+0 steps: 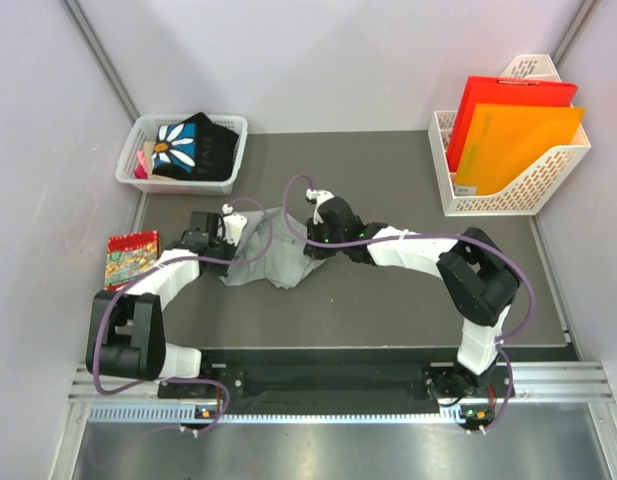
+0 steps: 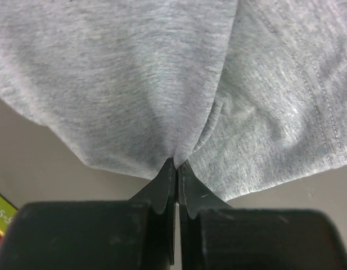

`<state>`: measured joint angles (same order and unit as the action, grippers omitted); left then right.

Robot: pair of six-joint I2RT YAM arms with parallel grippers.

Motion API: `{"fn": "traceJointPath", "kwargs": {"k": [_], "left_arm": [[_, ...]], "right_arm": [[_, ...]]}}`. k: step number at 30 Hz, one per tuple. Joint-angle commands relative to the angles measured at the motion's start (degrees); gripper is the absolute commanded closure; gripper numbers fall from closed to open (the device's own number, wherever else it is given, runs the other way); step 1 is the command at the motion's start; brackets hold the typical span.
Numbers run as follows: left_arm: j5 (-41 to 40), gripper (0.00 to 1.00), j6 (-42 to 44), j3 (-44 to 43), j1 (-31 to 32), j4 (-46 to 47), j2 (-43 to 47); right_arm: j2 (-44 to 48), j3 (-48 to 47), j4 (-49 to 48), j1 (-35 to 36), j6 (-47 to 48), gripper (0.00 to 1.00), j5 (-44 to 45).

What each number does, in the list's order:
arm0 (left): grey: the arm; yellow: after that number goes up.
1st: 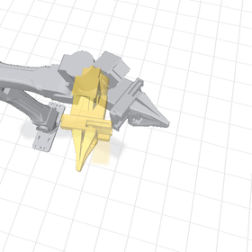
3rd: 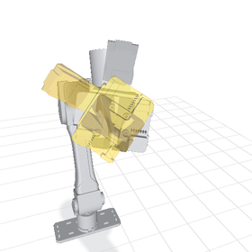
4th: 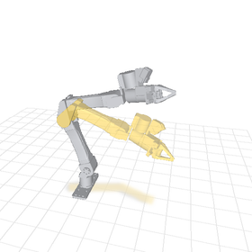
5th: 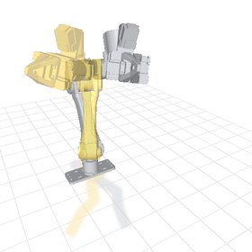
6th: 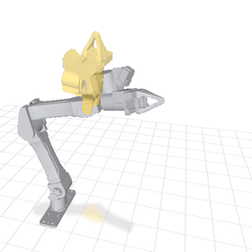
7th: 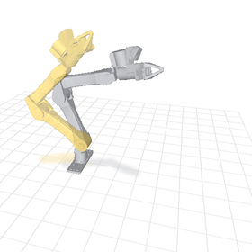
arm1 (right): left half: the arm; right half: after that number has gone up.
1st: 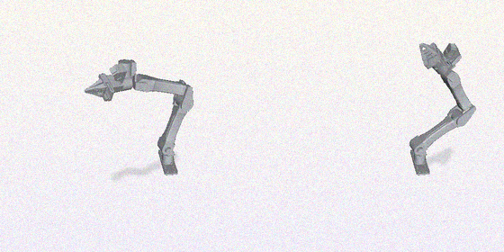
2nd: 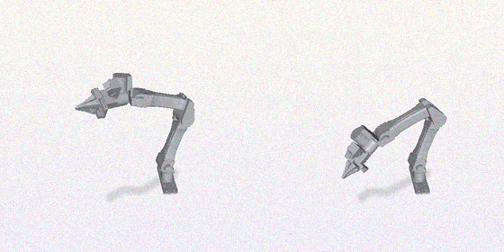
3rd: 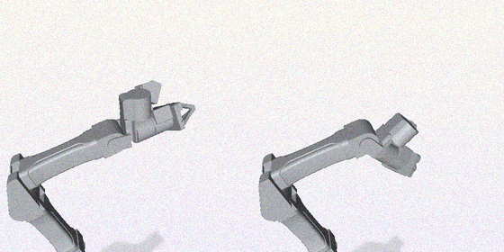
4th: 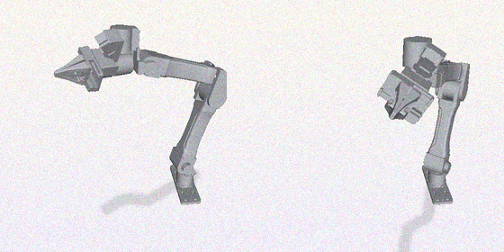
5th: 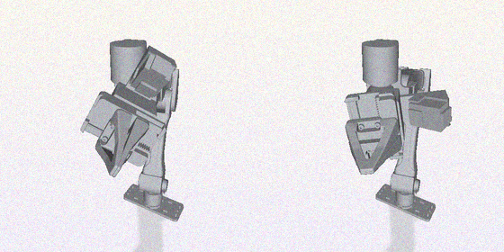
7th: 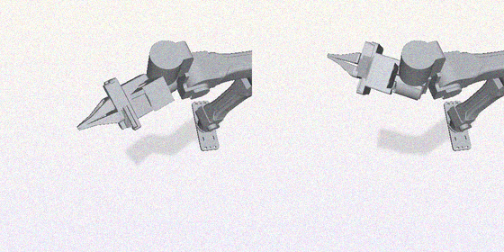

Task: Fold and stack the t-shirts
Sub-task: Flatten out the tshirt

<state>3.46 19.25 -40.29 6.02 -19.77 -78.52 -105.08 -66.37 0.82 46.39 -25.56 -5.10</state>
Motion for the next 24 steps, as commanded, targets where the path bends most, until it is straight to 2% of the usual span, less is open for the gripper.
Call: {"fn": "traceJointPath", "kwargs": {"k": [1, 4, 8, 17, 20, 24], "left_arm": [[-2.32, 1.00, 0.18, -4.08, -0.22, 0.10, 2.14], [-1.44, 1.00, -0.52, -10.05, -0.22, -2.98, 5.21], [0.92, 1.00, -2.54, -23.90, -0.22, -10.97, 10.21], [7.43, 0.97, -6.06, -45.38, -0.22, -20.56, 18.14], [10.06, 0.96, -6.76, -51.10, -0.22, -23.99, 18.84], [16.82, 0.93, -8.26, -55.06, -0.22, -27.60, 18.76]], "right_arm": [[4.61, 0.10, -1.00, 0.81, 0.95, 1.00, 1.67], [8.39, -0.51, 2.07, 0.81, 2.27, 1.00, 3.43], [15.94, -1.74, 6.46, 0.81, 5.16, 1.00, 8.34], [41.05, -2.72, 14.38, 0.81, 8.77, 1.00, 17.58], [45.04, 0.08, 14.38, 0.81, 8.25, 1.00, 18.46], [43.56, 5.10, 14.65, 0.89, 5.97, 1.00, 17.85]]}}
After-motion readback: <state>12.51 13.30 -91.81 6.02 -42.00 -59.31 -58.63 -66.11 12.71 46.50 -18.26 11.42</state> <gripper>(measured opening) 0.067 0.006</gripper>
